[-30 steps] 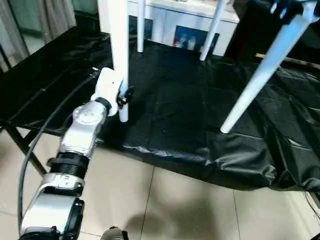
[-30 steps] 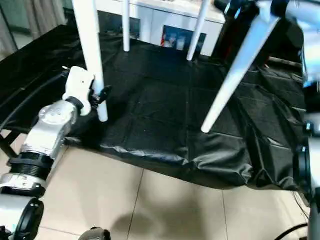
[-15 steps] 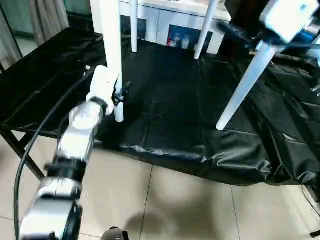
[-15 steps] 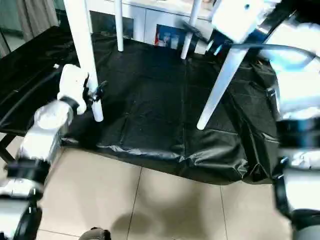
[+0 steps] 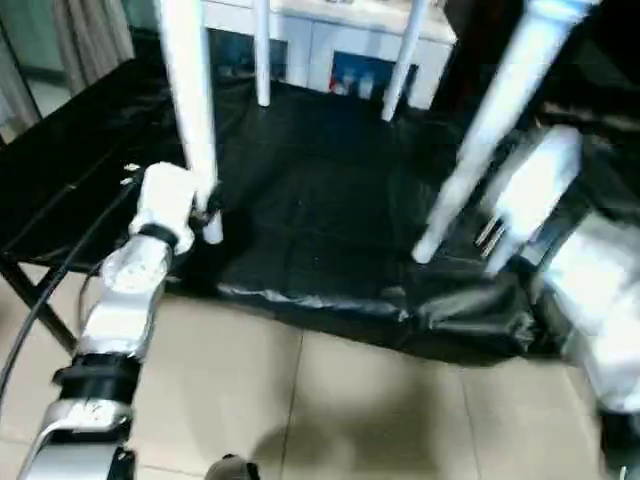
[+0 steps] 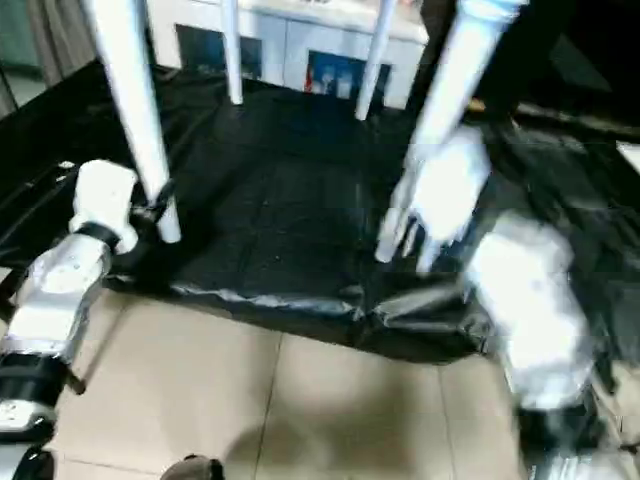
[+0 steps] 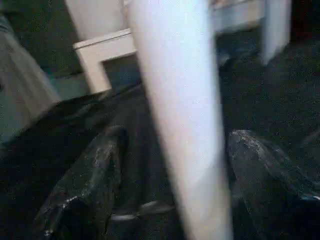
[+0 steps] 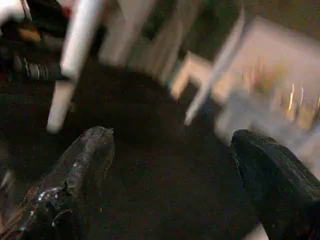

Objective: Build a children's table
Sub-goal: Flip table

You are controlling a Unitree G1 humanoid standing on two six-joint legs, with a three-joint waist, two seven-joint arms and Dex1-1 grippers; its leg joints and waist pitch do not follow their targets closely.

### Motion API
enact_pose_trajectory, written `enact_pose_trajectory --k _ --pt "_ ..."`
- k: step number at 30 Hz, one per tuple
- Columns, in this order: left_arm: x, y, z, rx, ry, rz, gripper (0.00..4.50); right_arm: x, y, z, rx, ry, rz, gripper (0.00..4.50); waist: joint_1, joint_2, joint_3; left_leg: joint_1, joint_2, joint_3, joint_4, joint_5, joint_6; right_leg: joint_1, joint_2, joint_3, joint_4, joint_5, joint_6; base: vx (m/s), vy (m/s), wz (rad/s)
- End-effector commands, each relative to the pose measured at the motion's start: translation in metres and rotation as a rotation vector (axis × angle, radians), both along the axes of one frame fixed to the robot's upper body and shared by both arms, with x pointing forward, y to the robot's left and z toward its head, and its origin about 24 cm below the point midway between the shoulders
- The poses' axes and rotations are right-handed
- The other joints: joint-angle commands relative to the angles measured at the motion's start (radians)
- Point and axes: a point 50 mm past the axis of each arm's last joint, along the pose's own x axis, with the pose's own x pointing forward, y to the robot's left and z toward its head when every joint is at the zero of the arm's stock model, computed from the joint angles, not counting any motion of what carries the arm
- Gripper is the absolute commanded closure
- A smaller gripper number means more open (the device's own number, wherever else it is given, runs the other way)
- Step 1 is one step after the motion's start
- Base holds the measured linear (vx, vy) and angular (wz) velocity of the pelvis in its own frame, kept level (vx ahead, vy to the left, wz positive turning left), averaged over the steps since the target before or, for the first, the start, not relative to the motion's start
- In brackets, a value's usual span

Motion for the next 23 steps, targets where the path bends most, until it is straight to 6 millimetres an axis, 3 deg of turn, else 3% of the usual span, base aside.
enact_pose_trajectory --k 1,3,4,5,6,7,8,9,10,11,12,13,14,15,16,17,18,19,20,21,22,23 --pt "-0.014 -0.012 0.007 -0.172 -0.072 -0.124 0.94 -0.006 -0.010 -0.005 0.086 0.048 -0.123 0.51 -0.001 0.024 -0.069 0.060 0.031 -0.043 -0.105 -0.684 -0.123 0.002 -0.013 -0.007 -0.088 -0.468 -0.110 0.000 0.000 0.00" --pt "-0.020 -0.013 0.006 -0.211 -0.082 -0.141 0.94 -0.008 -0.013 -0.011 0.095 0.072 -0.174 0.51 -0.006 0.029 -0.067 0.058 0.033 -0.046 -0.111 -0.724 -0.135 0.006 -0.011 -0.013 -0.092 -0.485 -0.109 0.000 0.000 0.00" --pt "-0.029 -0.014 0.003 -0.241 -0.078 -0.155 0.94 -0.012 -0.017 -0.019 0.115 0.103 -0.230 0.51 -0.006 0.029 -0.066 0.063 0.033 -0.046 -0.111 -0.748 -0.139 0.004 -0.011 -0.014 -0.095 -0.505 -0.103 0.000 0.000 0.00" --pt "-0.044 -0.018 -0.005 -0.253 -0.044 -0.183 0.94 -0.020 -0.021 -0.029 0.143 0.143 -0.307 0.51 -0.008 0.036 -0.060 0.067 0.035 -0.046 -0.113 -0.777 -0.139 0.000 -0.013 -0.018 -0.104 -0.535 -0.096 0.000 0.000 0.00" --pt "-0.047 -0.019 -0.006 -0.255 -0.036 -0.189 0.94 -0.022 -0.021 -0.032 0.149 0.150 -0.322 0.51 -0.011 0.039 -0.055 0.065 0.034 -0.047 -0.114 -0.786 -0.137 0.002 -0.012 -0.022 -0.109 -0.552 -0.090 0.000 0.000 0.00" --pt "-0.064 -0.030 -0.018 -0.289 0.039 -0.229 0.94 -0.033 -0.020 -0.038 0.224 0.177 -0.404 0.51 -0.022 0.044 -0.038 0.065 0.036 -0.049 -0.132 -0.858 -0.141 0.010 0.005 -0.055 -0.119 -0.614 -0.062 -0.016 0.016 -0.19" --pt "-0.071 -0.037 -0.025 -0.292 0.093 -0.255 0.94 -0.038 -0.018 -0.040 0.282 0.199 -0.440 0.51 -0.018 0.051 -0.043 0.062 0.043 -0.050 -0.142 -0.881 -0.147 0.027 0.006 -0.059 -0.109 -0.598 -0.065 -0.016 0.016 -0.19" --pt "-0.076 -0.043 -0.029 -0.292 0.131 -0.274 0.94 -0.041 -0.016 -0.041 0.322 0.216 -0.464 0.51 -0.006 0.062 -0.038 0.036 0.056 -0.033 -0.191 -0.931 -0.154 0.054 0.021 -0.060 -0.044 -0.523 -0.094 -0.052 0.001 -0.08" --pt "-0.076 -0.043 -0.029 -0.292 0.132 -0.275 0.94 -0.041 -0.016 -0.041 0.323 0.216 -0.464 0.51 0.018 0.065 -0.035 0.000 0.066 0.001 -0.245 -0.974 -0.156 0.086 0.050 -0.065 0.057 -0.430 -0.096 -0.110 -0.029 0.18" --pt "-0.077 -0.048 -0.034 -0.237 0.138 -0.218 0.94 -0.046 -0.014 -0.043 0.375 0.230 -0.518 0.51 0.065 0.040 -0.033 -0.014 0.063 0.070 -0.261 -0.902 -0.146 0.084 0.064 -0.037 0.131 -0.378 -0.087 -0.110 -0.029 0.18" --pt "-0.077 -0.048 -0.035 -0.229 0.134 -0.203 0.94 -0.047 -0.014 -0.043 0.380 0.230 -0.527 0.51 0.056 0.010 -0.033 0.040 0.049 0.075 -0.200 -0.783 -0.144 0.025 0.044 0.002 0.053 -0.541 -0.050 -0.029 -0.135 0.39" --pt "-0.075 -0.047 -0.036 -0.203 0.127 -0.127 0.94 -0.050 -0.014 -0.046 0.377 0.230 -0.566 0.51 0.029 -0.025 -0.027 0.171 -0.011 -0.024 0.112 -0.389 -0.078 -0.132 -0.114 0.072 -0.187 -1.055 0.001 0.004 -0.131 0.20" --pt "-0.073 -0.047 -0.036 -0.181 0.117 -0.098 0.94 -0.051 -0.014 -0.048 0.351 0.222 -0.603 0.51 0.023 -0.017 -0.019 0.111 -0.026 -0.066 0.107 -0.205 -0.050 -0.081 -0.105 0.118 -0.193 -1.100 -0.014 0.004 -0.131 0.20" --pt "-0.071 -0.045 -0.030 -0.182 0.057 -0.081 0.94 -0.052 -0.012 -0.049 0.316 0.207 -0.615 0.51 0.028 -0.013 -0.016 0.060 -0.027 -0.099 0.057 -0.153 -0.069 0.023 -0.103 0.079 -0.143 -0.988 -0.053 0.000 0.000 0.00" --pt "-0.070 -0.045 -0.026 -0.185 0.016 -0.081 0.94 -0.052 -0.011 -0.050 0.293 0.196 -0.616 0.51 0.037 0.014 -0.013 0.093 0.006 -0.099 0.001 -0.280 -0.107 0.006 -0.073 0.038 -0.121 -0.882 -0.077 -0.112 -0.028 0.16" --pt "-0.069 -0.043 -0.024 -0.189 0.004 -0.065 0.94 -0.052 -0.010 -0.050 0.288 0.186 -0.614 0.51 0.005 0.034 -0.020 0.134 0.016 -0.090 -0.074 -0.710 -0.141 -0.007 0.041 -0.014 -0.081 -0.565 -0.067 -0.112 -0.028 0.16" --pt "-0.068 -0.041 -0.022 -0.196 -0.004 -0.050 0.94 -0.051 -0.007 -0.050 0.289 0.182 -0.602 0.51 -0.003 0.054 -0.018 0.123 0.032 -0.101 -0.108 -0.797 -0.134 0.017 0.045 -0.023 -0.073 -0.453 -0.089 -0.190 -0.020 0.10" --pt "-0.067 -0.040 -0.021 -0.193 -0.001 -0.043 0.94 -0.051 -0.006 -0.050 0.292 0.183 -0.595 0.51 -0.007 0.055 -0.016 0.080 0.061 -0.111 -0.167 -0.893 -0.093 0.081 0.043 -0.045 -0.018 -0.260 -0.104 -0.174 0.038 -0.03" --pt "-0.067 -0.040 -0.020 -0.195 0.004 -0.032 0.94 -0.051 -0.004 -0.051 0.291 0.187 -0.599 0.51 0.013 0.082 0.003 0.028 0.078 -0.094 -0.232 -0.997 -0.086 0.112 0.053 -0.067 0.061 -0.214 -0.111 -0.174 0.038 -0.03" --pt "-0.067 -0.041 -0.017 -0.193 0.003 -0.041 0.94 -0.052 -0.003 -0.051 0.293 0.191 -0.607 0.51 0.079 0.081 0.002 -0.029 0.061 -0.030 -0.243 -1.026 -0.064 0.138 0.057 -0.078 0.145 -0.149 -0.083 -0.168 -0.013 0.07" --pt "-0.067 -0.041 -0.016 -0.193 0.002 -0.043 0.94 -0.052 -0.003 -0.051 0.293 0.192 -0.607 0.51 0.078 0.033 -0.021 0.010 0.050 -0.008 -0.188 -0.784 -0.079 0.134 0.032 0.023 0.147 -0.482 -0.034 -0.006 -0.106 0.12" --pt "-0.066 -0.042 -0.014 -0.165 -0.002 -0.055 0.94 -0.053 -0.002 -0.051 0.295 0.192 -0.629 0.51 0.054 -0.015 0.020 0.196 -0.005 -0.045 0.138 -0.362 -0.103 -0.122 -0.107 0.071 -0.186 -1.262 -0.014 -0.006 -0.106 0.12"
